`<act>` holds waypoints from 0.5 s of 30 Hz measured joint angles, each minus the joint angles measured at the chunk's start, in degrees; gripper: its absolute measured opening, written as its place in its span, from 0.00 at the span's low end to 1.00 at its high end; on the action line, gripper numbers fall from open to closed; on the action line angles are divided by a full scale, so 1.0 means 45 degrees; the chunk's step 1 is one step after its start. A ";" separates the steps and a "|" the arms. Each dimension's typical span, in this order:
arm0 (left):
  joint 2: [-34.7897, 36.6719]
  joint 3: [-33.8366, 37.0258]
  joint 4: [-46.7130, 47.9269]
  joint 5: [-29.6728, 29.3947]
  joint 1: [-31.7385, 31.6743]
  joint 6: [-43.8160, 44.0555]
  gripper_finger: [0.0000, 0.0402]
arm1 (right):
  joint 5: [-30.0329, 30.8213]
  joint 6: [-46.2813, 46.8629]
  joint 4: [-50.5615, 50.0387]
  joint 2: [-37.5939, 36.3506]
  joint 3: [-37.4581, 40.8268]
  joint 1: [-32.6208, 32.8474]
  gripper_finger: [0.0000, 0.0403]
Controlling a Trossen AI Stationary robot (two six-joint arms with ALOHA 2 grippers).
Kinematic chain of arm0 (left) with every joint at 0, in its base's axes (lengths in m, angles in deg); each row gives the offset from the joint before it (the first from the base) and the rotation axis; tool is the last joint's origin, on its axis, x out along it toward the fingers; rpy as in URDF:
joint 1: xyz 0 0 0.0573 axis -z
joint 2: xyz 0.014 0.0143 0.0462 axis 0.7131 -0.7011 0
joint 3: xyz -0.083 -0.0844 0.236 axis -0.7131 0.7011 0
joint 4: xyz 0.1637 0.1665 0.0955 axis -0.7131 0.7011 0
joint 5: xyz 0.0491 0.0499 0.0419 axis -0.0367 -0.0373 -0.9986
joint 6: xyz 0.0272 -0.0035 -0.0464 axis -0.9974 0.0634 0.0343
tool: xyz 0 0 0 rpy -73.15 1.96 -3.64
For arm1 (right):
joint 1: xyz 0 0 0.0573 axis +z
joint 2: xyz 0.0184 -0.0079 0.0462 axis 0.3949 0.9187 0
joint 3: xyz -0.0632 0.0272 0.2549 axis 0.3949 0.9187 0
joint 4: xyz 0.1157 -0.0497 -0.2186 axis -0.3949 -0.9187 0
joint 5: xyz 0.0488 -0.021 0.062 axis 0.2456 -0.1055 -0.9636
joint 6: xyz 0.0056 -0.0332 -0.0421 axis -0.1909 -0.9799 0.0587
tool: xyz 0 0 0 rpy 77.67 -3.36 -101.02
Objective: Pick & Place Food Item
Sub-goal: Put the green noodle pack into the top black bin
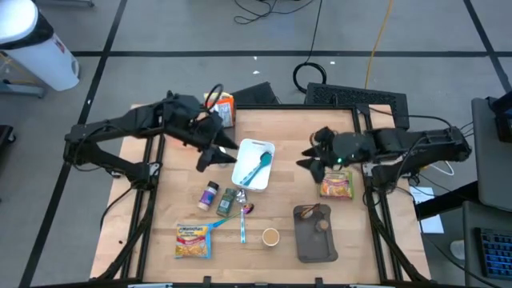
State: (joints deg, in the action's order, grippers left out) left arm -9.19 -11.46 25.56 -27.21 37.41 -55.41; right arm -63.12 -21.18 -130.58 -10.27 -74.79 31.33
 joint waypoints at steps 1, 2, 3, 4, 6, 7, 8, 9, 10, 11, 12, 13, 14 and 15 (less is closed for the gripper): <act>0.0000 0.0000 0.0279 0.0008 -0.0073 0.0004 0.64 | -0.0470 0.0524 -0.0765 -0.0156 0.0000 -0.0265 0.53; 0.0005 0.0000 0.0600 0.0008 -0.0143 -0.0001 0.64 | -0.0837 0.1025 -0.1539 -0.0289 0.0000 -0.0535 0.53; 0.0009 0.0000 0.0905 0.0004 -0.0210 -0.0035 0.64 | -0.1221 0.1571 -0.2369 -0.0424 0.0000 -0.0786 0.53; 0.0010 0.0000 0.1136 0.0009 -0.0257 -0.0050 0.64 | -0.1612 0.2094 -0.3289 -0.0543 0.0000 -0.0993 0.53; 0.0005 0.0000 0.1501 0.0012 -0.0286 -0.0044 0.64 | -0.2172 0.2895 -0.4944 -0.0711 0.0000 -0.1291 0.53; 0.0005 0.0000 0.1666 0.0014 -0.0259 -0.0035 0.64 | -0.2309 0.3167 -0.5684 -0.0787 0.0000 -0.1383 0.53; 0.0010 0.0000 0.1779 0.0018 -0.0186 -0.0035 0.64 | -0.2487 0.3376 -0.6386 -0.0860 0.0000 -0.1440 0.53; 0.0010 0.0000 0.1849 0.0013 -0.0092 -0.0031 0.64 | -0.2574 0.3628 -0.6959 -0.0928 0.0000 -0.1476 0.53; 0.0010 0.0000 0.1898 0.0018 0.0002 -0.0026 0.64 | -0.2675 0.3913 -0.7352 -0.0981 0.0000 -0.1476 0.53; 0.0010 0.0000 0.1943 0.0018 0.0113 -0.0028 0.64 | -0.2922 0.4164 -0.7594 -0.1030 0.0000 -0.1469 0.53; 0.0010 0.0000 0.1954 0.0001 0.0241 -0.0025 0.64 | -0.3286 0.4329 -0.7802 -0.1053 0.0000 -0.1441 0.53; 0.0010 0.0000 0.1949 -0.0110 0.0366 -0.0024 0.64 | -0.3793 0.4436 -0.7929 -0.1058 0.0066 -0.1377 0.53; 0.0015 0.0000 0.1949 -0.0281 0.0489 -0.0021 0.64 | -0.4274 0.4572 -0.7919 -0.1076 0.0239 -0.1282 0.53; 0.0015 0.0000 0.1949 -0.0499 0.0615 -0.0020 0.64 | -0.4690 0.4755 -0.7917 -0.1091 0.0465 -0.1180 0.53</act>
State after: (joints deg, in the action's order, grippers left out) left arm -9.13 -11.46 34.33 -29.46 40.18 -55.50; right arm -84.23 0.21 -166.21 -15.18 -72.70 26.03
